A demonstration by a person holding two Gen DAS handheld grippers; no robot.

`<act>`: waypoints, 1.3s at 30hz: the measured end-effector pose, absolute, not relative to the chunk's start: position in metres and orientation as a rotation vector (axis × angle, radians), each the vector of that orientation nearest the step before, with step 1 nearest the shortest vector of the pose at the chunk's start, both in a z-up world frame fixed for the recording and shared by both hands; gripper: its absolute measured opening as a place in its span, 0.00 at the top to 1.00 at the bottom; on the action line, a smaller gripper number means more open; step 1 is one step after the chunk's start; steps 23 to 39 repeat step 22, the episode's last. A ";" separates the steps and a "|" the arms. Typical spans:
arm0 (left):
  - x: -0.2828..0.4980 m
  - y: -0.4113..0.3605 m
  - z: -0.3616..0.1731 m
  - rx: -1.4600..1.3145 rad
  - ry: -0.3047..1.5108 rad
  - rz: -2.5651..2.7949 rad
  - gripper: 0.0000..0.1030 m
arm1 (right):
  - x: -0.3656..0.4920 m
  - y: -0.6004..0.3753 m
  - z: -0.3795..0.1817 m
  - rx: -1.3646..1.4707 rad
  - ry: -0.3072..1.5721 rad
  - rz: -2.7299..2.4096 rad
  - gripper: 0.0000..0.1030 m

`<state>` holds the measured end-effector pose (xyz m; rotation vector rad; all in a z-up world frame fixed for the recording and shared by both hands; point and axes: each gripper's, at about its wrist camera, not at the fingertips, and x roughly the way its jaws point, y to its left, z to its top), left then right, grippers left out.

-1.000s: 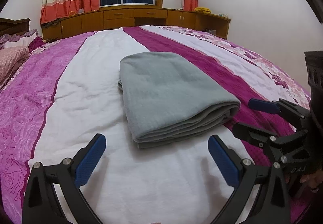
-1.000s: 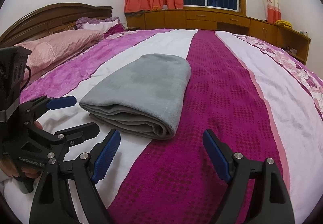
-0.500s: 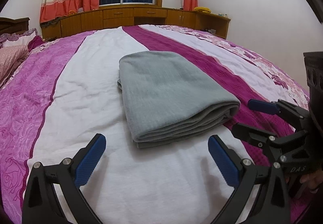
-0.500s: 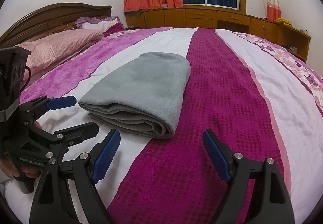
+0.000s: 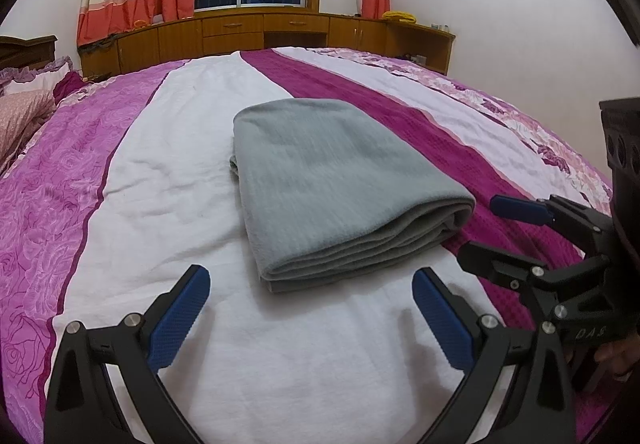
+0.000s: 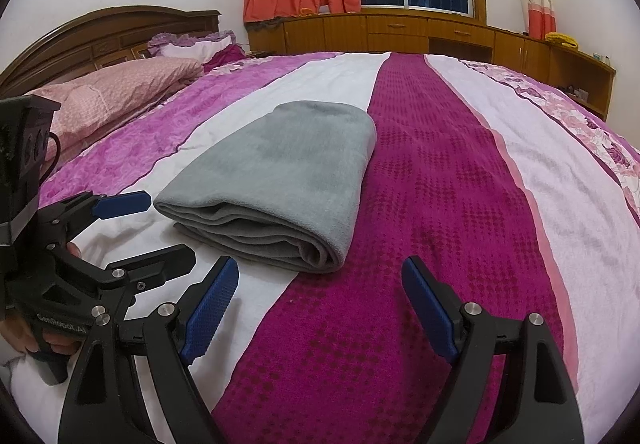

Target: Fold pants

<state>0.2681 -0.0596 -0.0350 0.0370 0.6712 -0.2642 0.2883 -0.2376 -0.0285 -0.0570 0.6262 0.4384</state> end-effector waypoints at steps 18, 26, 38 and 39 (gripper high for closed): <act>0.269 -0.059 -0.036 0.040 0.674 -0.264 0.00 | 0.288 -0.238 -0.031 -0.050 0.631 0.435 0.23; 0.269 -0.059 -0.036 0.040 0.676 -0.263 0.00 | 0.289 -0.238 -0.031 -0.049 0.633 0.435 0.22; 0.269 -0.059 -0.036 0.040 0.676 -0.263 0.00 | 0.289 -0.238 -0.031 -0.049 0.633 0.435 0.22; 0.269 -0.059 -0.036 0.040 0.676 -0.263 0.00 | 0.289 -0.238 -0.031 -0.049 0.633 0.435 0.22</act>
